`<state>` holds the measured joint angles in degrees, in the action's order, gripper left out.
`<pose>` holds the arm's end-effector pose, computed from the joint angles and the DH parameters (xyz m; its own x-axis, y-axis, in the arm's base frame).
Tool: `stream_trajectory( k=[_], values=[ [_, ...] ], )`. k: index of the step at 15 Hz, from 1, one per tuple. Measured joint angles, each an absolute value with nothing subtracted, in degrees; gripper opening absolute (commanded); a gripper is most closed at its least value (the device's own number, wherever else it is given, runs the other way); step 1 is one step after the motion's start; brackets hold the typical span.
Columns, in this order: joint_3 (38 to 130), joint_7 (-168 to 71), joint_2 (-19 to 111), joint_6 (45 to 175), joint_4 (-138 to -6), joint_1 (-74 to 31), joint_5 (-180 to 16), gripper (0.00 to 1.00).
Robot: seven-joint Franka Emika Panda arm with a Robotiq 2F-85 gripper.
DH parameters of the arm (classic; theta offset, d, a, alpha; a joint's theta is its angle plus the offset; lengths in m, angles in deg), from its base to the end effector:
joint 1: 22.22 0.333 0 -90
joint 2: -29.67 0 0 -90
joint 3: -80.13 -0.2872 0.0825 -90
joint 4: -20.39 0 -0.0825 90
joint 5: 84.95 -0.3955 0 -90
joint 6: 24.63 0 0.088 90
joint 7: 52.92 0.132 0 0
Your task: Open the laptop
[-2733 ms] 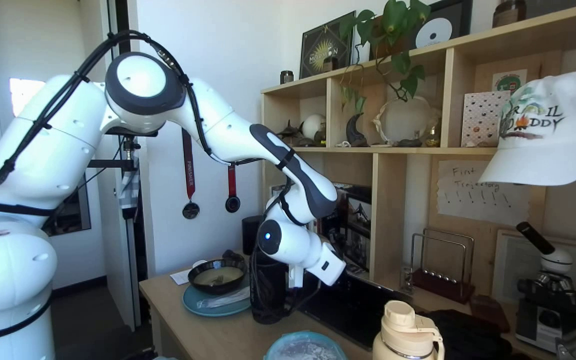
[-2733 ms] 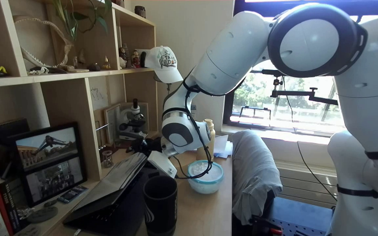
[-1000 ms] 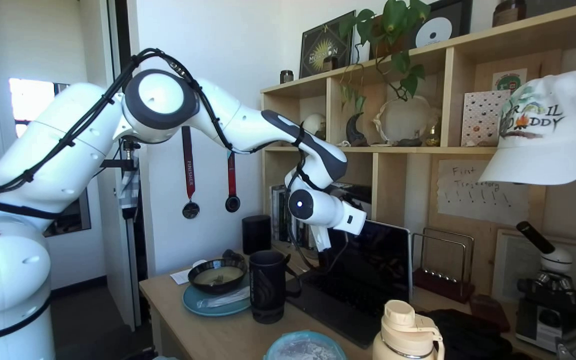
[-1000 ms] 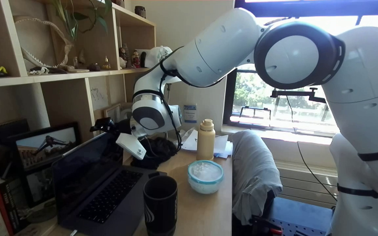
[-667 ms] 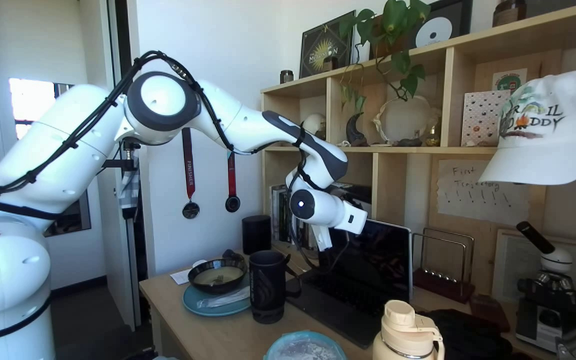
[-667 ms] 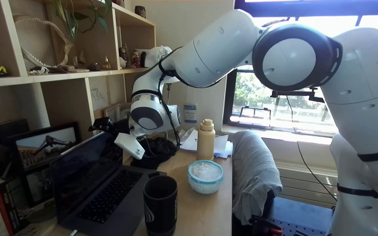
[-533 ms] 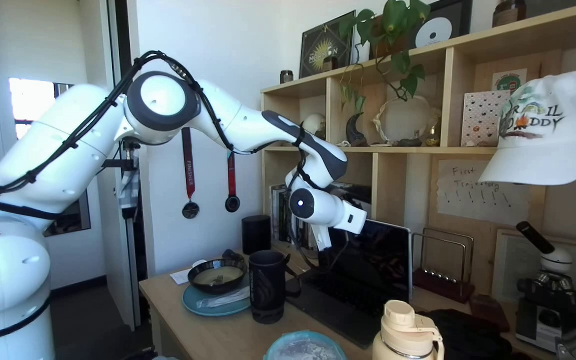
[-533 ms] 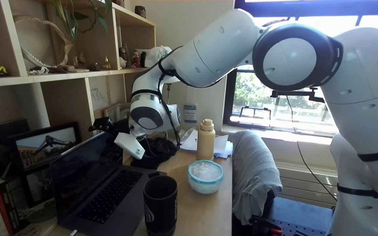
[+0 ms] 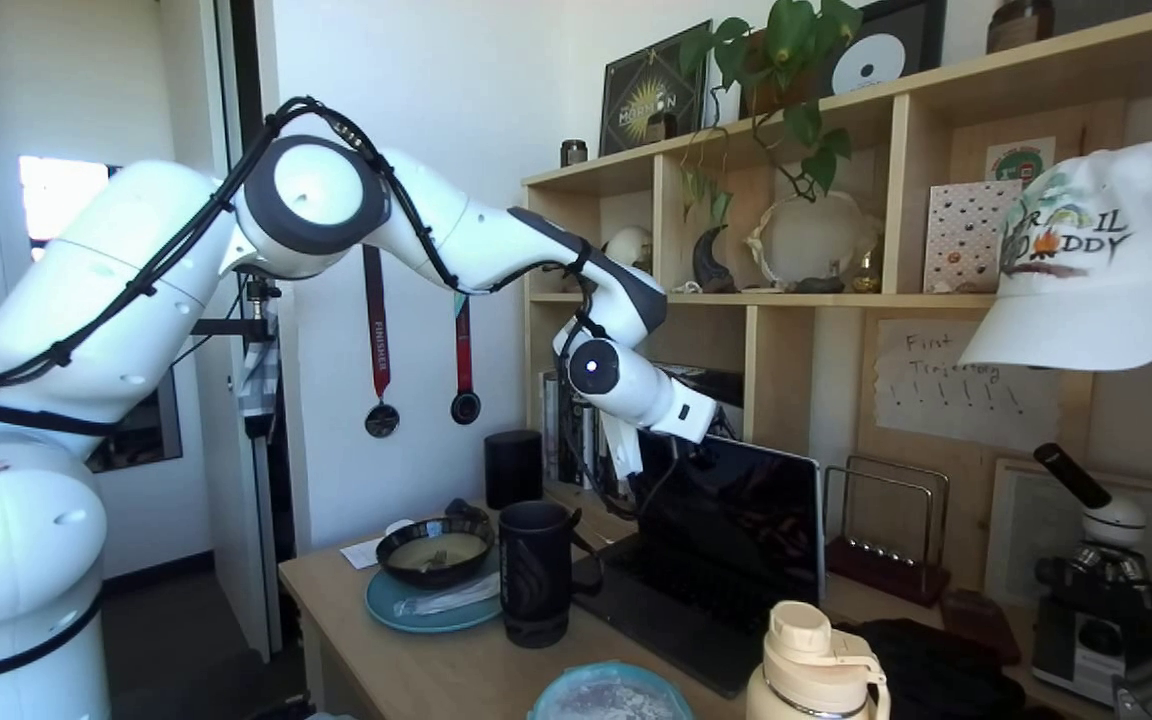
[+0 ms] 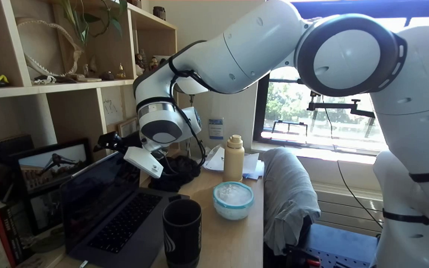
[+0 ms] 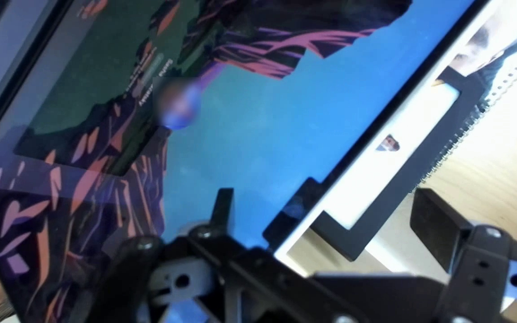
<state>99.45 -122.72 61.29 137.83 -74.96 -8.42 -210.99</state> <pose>0.6913 -0.0806 0.2749 0.3762 -0.7561 0.5355 -0.2697 -0.6423 -0.7174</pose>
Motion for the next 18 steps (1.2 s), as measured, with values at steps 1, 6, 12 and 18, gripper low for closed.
stream_trajectory(
  k=[1,6,12,18],
  values=[
    [99.11,-121.43,60.8,138.71,-75.13,-8.09,-209.48,1.0],
    [98.26,-115.18,57.68,143.11,-77.5,-6.46,-202.14,1.0],
    [96.81,-108.51,52.98,148.68,-84.21,-4.26,-193.44,1.0],
    [95.59,-105.13,47.3,153.19,-93.26,-2.0,-189.87,1.0]
  ],
)
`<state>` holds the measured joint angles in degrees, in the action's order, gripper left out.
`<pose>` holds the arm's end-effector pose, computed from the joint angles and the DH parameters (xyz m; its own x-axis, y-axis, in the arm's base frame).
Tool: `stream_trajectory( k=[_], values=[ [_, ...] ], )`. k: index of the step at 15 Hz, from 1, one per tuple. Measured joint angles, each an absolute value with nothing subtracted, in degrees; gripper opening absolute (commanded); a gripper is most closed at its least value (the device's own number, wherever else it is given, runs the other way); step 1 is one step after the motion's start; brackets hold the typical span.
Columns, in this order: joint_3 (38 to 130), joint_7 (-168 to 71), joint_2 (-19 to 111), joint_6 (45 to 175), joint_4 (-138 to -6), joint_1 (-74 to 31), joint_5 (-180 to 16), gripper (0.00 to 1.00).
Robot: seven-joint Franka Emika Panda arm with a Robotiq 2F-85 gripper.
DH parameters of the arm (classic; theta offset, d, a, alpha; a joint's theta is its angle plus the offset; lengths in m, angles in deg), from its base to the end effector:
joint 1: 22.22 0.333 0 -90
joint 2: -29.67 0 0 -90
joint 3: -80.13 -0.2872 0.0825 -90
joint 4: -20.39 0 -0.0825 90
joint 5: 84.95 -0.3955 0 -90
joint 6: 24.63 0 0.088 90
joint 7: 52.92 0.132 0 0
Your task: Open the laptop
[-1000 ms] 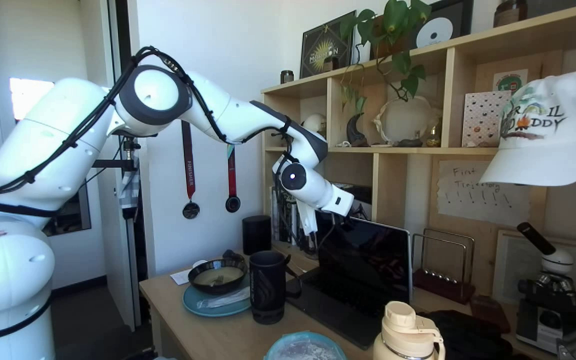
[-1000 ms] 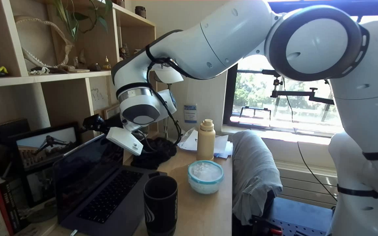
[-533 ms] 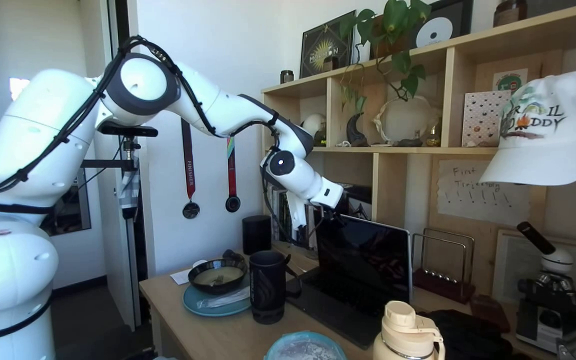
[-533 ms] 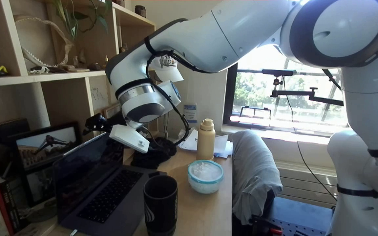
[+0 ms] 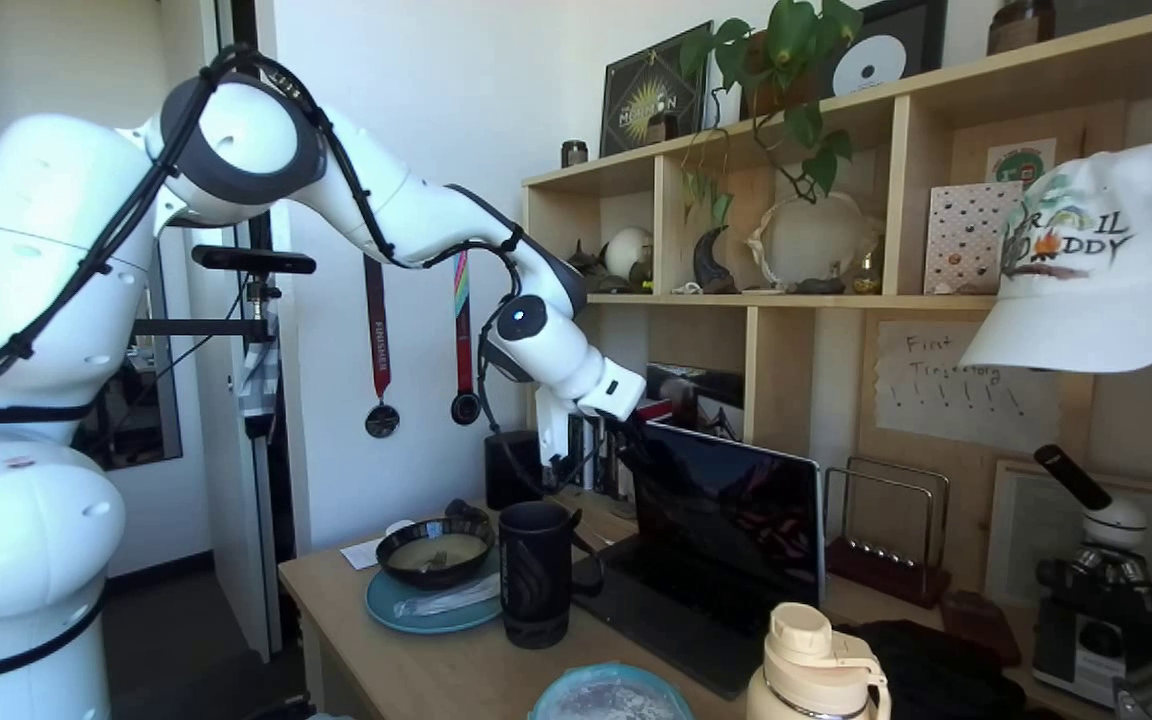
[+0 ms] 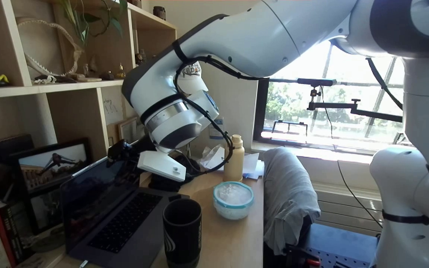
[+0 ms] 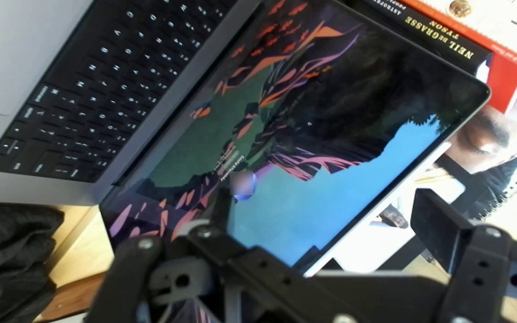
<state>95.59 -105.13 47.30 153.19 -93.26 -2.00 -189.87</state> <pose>0.6106 -0.0259 0.2905 0.4827 -0.7140 0.5071 -0.4313 -0.6978 -0.5719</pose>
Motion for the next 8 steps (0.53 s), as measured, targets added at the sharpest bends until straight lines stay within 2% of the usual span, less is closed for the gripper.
stream_trajectory(
  k=[8],
  values=[
    [95.33,-105.12,37.97,158.16,-104.68,0.78,-190.15,1.0]
  ],
)
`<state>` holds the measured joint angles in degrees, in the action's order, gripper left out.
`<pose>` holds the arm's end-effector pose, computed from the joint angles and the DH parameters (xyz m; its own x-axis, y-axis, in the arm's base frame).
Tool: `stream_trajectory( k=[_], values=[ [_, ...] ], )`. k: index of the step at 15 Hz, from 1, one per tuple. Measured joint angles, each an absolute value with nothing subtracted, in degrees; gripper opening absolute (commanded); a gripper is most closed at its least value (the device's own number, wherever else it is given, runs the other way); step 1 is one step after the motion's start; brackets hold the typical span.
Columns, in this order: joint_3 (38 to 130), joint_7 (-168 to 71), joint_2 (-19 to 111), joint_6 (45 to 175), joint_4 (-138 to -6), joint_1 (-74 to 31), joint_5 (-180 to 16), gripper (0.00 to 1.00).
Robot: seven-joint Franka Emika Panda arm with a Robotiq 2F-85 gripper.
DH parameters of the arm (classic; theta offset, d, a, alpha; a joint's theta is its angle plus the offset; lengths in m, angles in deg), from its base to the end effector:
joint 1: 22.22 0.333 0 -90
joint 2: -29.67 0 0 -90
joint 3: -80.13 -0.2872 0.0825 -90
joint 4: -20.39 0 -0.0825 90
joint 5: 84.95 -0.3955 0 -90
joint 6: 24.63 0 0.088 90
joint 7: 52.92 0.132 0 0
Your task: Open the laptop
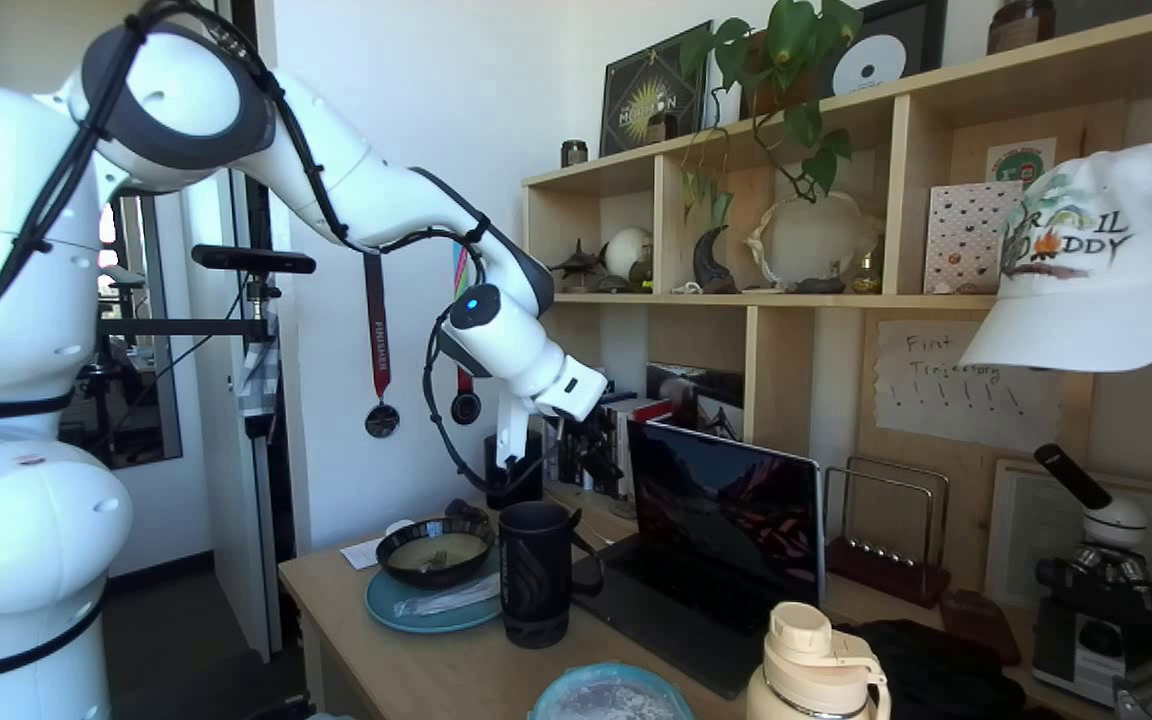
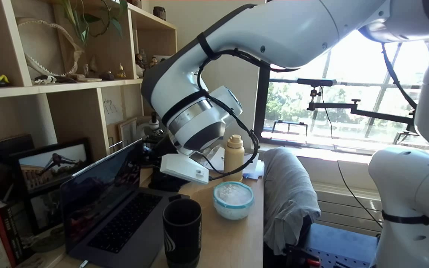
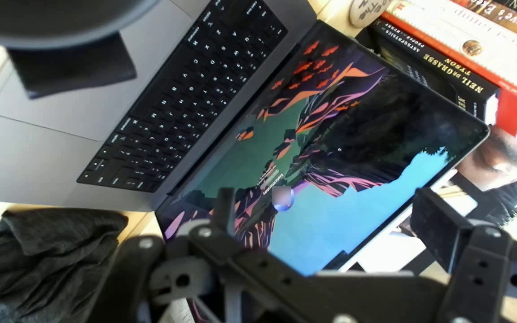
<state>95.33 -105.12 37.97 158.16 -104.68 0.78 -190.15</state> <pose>0.5508 -0.0165 0.2943 0.4936 -0.7186 0.4899 -0.4819 -0.6949 -0.5337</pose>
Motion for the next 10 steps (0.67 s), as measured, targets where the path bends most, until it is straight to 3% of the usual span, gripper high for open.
stream_trajectory(
  k=[8,10],
  values=[
    [93.44,-105.28,28.35,166.39,-112.11,4.25,-192.64,1.0],
    [87.89,-98.88,25.78,168.98,-114.51,0.53,-186.0,1.0]
  ],
)
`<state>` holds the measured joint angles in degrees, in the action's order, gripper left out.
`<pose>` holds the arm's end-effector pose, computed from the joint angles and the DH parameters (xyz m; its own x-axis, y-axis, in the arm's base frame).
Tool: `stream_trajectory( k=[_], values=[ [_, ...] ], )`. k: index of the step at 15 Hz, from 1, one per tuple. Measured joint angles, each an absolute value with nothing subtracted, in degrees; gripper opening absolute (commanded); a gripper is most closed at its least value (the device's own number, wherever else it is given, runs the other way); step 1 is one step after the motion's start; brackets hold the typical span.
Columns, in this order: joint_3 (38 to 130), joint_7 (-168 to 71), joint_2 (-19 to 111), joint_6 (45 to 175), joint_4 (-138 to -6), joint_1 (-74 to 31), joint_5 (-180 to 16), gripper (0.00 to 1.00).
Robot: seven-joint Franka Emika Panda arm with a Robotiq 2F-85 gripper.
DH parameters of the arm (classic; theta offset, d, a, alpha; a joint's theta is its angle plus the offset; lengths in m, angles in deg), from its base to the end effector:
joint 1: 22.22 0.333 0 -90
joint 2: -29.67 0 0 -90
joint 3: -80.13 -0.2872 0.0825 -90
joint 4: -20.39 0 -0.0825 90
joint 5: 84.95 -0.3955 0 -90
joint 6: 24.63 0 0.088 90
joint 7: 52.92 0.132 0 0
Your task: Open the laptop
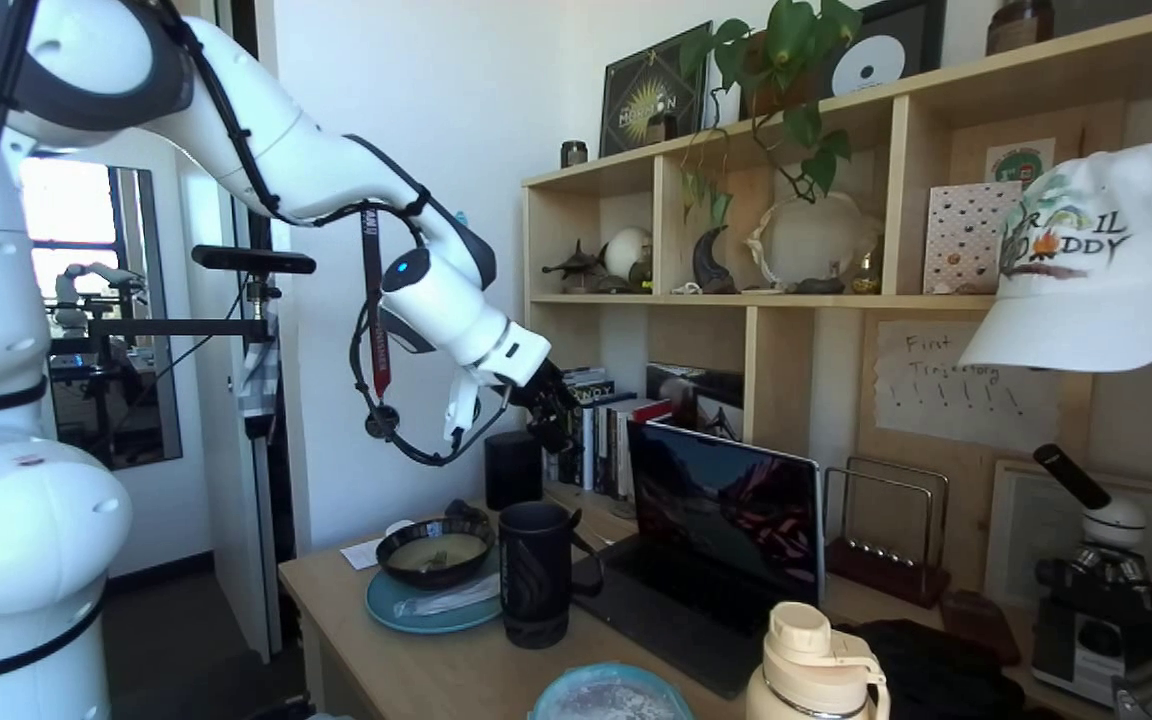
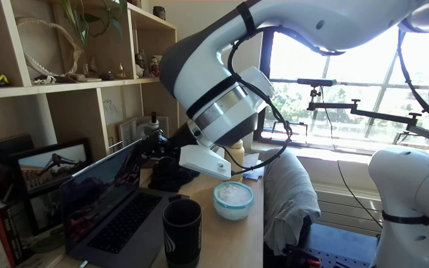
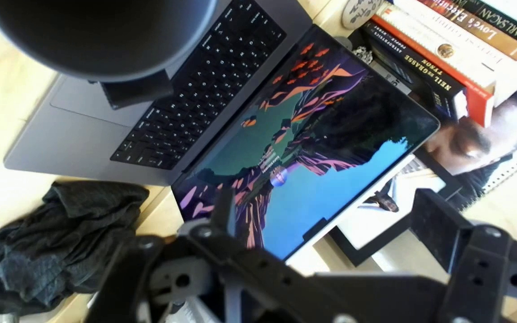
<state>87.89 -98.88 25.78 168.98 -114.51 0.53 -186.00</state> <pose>0.4951 0.0142 0.3391 0.4549 -0.7123 0.5345 -0.4990 -0.7010 -0.5095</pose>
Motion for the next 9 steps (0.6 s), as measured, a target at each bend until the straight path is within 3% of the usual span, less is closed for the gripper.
stream_trajectory(
  k=[9],
  values=[
    [85.43,-97.39,21.14,171.4,-117.84,0.29,-185.32,1.0]
  ],
)
